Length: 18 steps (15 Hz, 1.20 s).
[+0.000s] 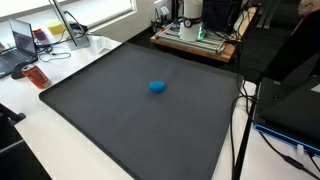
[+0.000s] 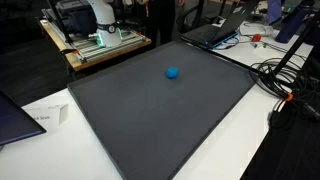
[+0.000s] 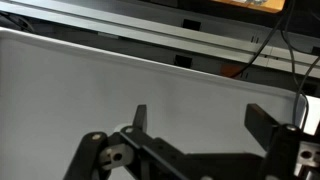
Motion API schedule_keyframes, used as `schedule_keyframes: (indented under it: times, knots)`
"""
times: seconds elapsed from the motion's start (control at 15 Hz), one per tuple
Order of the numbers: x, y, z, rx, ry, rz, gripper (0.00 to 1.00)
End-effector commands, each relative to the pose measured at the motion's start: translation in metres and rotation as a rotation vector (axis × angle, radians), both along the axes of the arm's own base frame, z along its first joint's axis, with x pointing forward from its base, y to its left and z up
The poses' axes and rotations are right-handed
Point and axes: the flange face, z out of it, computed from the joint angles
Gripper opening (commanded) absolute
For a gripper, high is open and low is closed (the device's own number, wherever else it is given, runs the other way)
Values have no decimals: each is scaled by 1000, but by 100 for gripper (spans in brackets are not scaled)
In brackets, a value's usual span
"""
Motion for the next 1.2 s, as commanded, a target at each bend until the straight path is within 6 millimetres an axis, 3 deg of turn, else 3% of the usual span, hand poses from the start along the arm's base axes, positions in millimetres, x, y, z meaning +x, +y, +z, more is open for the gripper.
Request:
schedule_keyframes:
  times: [0.0, 0.67, 0.93, 1.13]
  knots:
    - [0, 0, 0, 0, 0, 0, 100]
    - [1, -3, 1, 20, -30, 31, 100]
    - [32, -9, -3, -11, -113, 162, 100]
    - [49, -11, -18, 6, -155, 240, 100]
